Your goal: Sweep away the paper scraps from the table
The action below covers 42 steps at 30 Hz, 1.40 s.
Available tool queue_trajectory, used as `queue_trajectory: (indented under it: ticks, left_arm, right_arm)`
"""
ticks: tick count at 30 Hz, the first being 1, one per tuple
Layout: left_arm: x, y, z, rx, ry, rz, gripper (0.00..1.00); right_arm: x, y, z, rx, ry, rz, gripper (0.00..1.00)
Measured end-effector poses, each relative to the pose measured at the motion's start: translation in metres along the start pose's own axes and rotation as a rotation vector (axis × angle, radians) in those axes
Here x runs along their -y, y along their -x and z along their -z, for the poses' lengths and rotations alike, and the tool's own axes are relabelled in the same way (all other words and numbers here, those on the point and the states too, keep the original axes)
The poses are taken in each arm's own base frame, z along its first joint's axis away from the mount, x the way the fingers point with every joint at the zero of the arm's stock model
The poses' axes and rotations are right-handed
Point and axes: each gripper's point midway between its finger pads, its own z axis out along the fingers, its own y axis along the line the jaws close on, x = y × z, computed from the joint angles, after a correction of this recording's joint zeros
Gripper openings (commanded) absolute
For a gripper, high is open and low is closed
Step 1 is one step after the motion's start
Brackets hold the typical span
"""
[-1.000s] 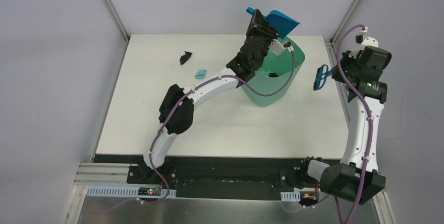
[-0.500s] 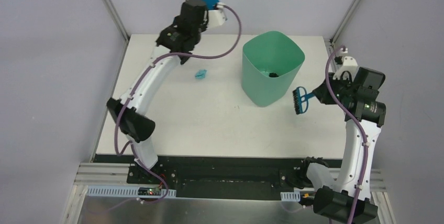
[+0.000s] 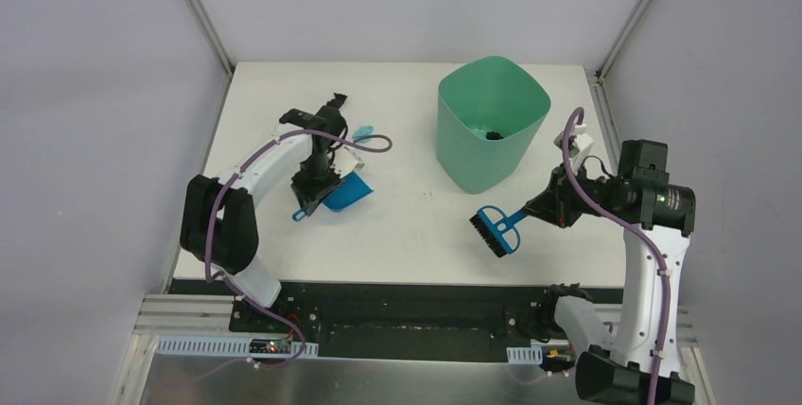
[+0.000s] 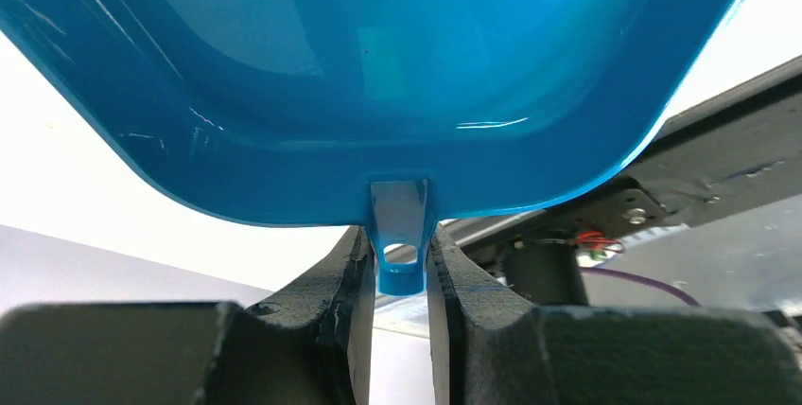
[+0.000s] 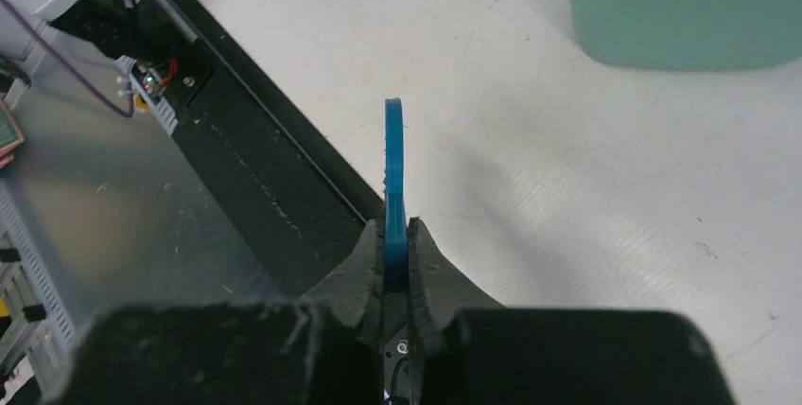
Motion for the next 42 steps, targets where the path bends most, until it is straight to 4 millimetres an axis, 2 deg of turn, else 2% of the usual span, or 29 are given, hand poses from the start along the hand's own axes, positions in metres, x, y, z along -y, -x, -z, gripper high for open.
queue_trajectory:
  ticks: [2, 6, 9, 11, 14, 18, 20, 23, 28, 32, 37, 40, 42]
  left_arm:
    - [0.008, -0.014, -0.006, -0.01, -0.047, 0.041, 0.0]
    - [0.016, -0.027, -0.015, -0.003, -0.096, 0.091, 0.0]
    - [0.019, -0.033, -0.026, -0.006, -0.12, 0.113, 0.0]
    - [0.019, -0.035, -0.033, -0.007, -0.122, 0.124, 0.0]
    - [0.014, -0.038, -0.041, -0.009, -0.102, 0.129, 0.0]
    - [0.008, -0.041, -0.051, -0.027, -0.063, 0.127, 0.0]
    - [0.005, -0.042, -0.054, -0.03, -0.048, 0.128, 0.0]
    - [0.002, -0.044, -0.058, -0.033, -0.04, 0.135, 0.0]
    - [-0.004, -0.054, -0.062, -0.052, -0.036, 0.143, 0.0]
    - [-0.01, -0.063, -0.061, -0.051, -0.041, 0.164, 0.0]
    - [-0.016, -0.073, -0.055, -0.034, -0.036, 0.16, 0.0]
    - [-0.016, -0.078, -0.054, -0.029, -0.034, 0.147, 0.0]
    - [-0.015, -0.082, -0.054, -0.034, -0.04, 0.138, 0.0]
  right_arm:
    - [-0.013, -0.001, 0.0, -0.011, 0.039, 0.02, 0.0]
    - [-0.034, 0.004, -0.006, -0.048, 0.112, 0.095, 0.0]
    - [-0.047, 0.013, -0.017, -0.082, 0.161, 0.176, 0.0]
    - [-0.051, 0.026, -0.025, -0.098, 0.178, 0.213, 0.0]
    - [-0.052, 0.045, -0.048, -0.148, 0.186, 0.284, 0.0]
    - [-0.051, 0.051, -0.095, -0.253, 0.198, 0.369, 0.0]
    - [-0.044, 0.048, -0.122, -0.304, 0.181, 0.396, 0.0]
    - [-0.032, 0.05, -0.151, -0.325, 0.133, 0.42, 0.0]
    - [0.002, 0.075, -0.186, -0.268, -0.027, 0.462, 0.0]
    - [0.034, 0.09, -0.206, -0.242, -0.159, 0.45, 0.0]
    - [0.085, 0.103, -0.22, -0.232, -0.297, 0.387, 0.0]
    - [0.104, 0.109, -0.227, -0.222, -0.316, 0.347, 0.0]
    - [0.103, 0.117, -0.239, -0.209, -0.292, 0.351, 0.0]
